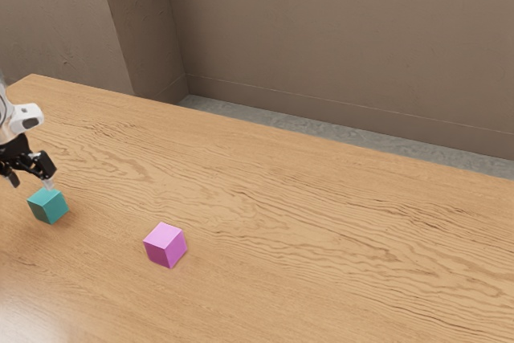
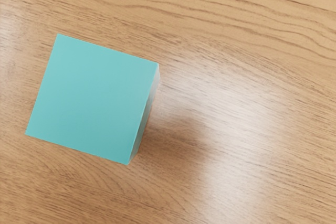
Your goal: Pick up the blue block with one arm, and put the blue block on the pink block with one arm
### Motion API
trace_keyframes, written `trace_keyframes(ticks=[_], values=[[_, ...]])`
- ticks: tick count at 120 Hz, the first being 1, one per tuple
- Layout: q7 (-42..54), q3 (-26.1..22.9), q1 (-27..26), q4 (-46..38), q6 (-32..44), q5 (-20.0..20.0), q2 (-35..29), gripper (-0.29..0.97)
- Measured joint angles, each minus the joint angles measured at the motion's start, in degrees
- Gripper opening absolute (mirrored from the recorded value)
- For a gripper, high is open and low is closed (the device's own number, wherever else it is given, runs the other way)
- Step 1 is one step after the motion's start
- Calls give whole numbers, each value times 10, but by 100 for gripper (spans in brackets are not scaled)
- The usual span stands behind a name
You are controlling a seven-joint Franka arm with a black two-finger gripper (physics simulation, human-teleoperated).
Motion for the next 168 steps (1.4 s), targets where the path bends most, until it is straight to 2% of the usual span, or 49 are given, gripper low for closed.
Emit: trace_keyframes(ticks=[19, 60, 102, 137, 168], values=[[49, 0, 31, 37, 15, -20, 53, 68], [126, -2, 34, 87, 25, -47, 111, 68], [172, -2, 32, 20, 48, -70, 84, 68], [200, -2, 41, 70, 60, -72, 130, 68], [217, -2, 42, 76, 63, -81, 142, 68]])
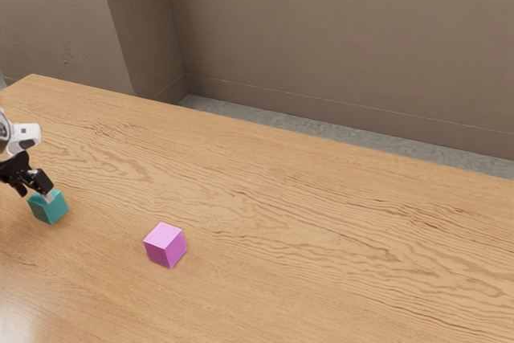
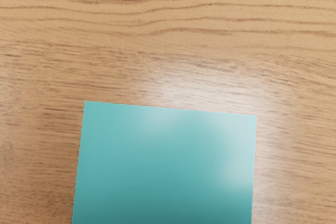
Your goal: Pick up the blue block with one arm, and put the blue block on the pink block with one arm
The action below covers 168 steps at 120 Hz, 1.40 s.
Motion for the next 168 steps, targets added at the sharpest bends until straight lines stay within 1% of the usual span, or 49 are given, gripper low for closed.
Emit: trace_keyframes(ticks=[40, 84, 108, 168], values=[[13, 1, 1, 0, 4, -16, 14, 68], [26, -1, 6, 30, 8, -18, 32, 68], [31, -2, 5, 32, 9, -21, 41, 68], [38, -3, 5, 30, 10, -48, 59, 68]])
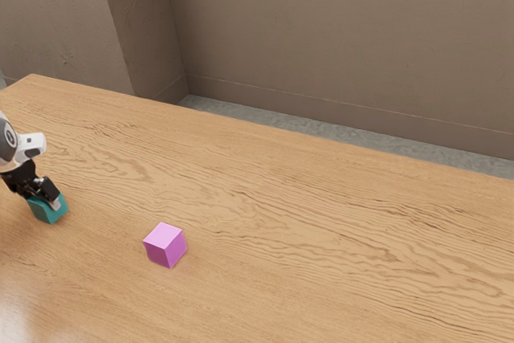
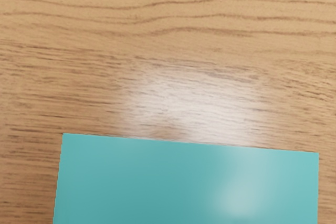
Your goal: Pick up the blue block with one arm, and put the blue block on the pink block with one arm
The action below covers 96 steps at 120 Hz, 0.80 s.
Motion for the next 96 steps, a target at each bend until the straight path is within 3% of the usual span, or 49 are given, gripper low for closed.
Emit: trace_keyframes(ticks=[12, 40, 68, 76, 96], values=[[1, 0, 0, 0, 0, -6, 2, 67], [-1, 0, -1, 0, 1, -19, 0, 38], [-9, 0, -7, -2, 4, -14, -13, 30], [-12, 0, -15, -5, 5, -11, -30, 28], [-20, 0, -59, -92, 6, -8, -157, 30]])
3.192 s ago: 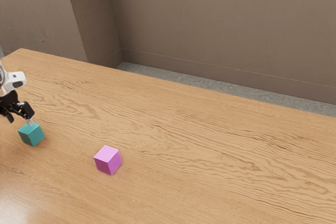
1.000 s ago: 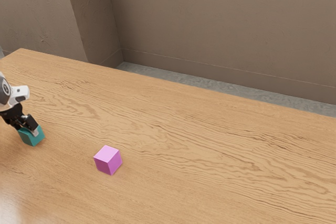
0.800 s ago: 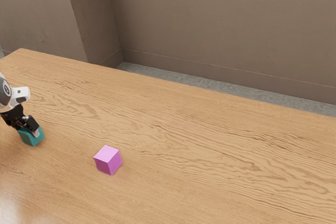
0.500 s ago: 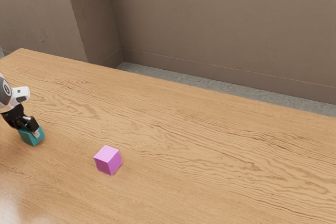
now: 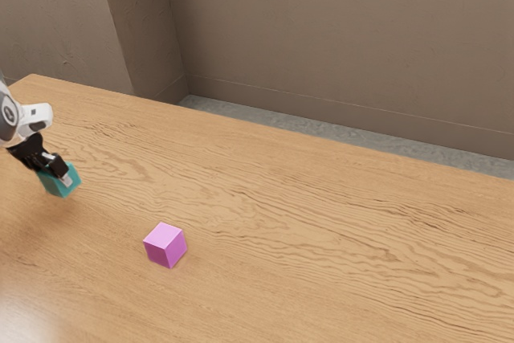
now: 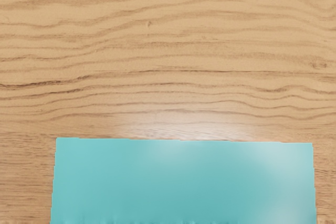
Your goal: Pick up the blue block with one arm, and put the blue block on the pink block with one arm
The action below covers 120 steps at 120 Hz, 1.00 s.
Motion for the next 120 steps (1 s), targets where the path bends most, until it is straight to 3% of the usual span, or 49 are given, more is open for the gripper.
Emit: trace_keyframes(ticks=[26, 54, 72, 120], values=[[-21, -37, -22, -79, -1, 0, -97, 32], [-68, -112, -36, -166, -1, 16, -201, 32], [-105, -140, -63, -188, -2, 20, -217, 32], [-209, -160, -135, -217, -2, 24, -218, 33]])
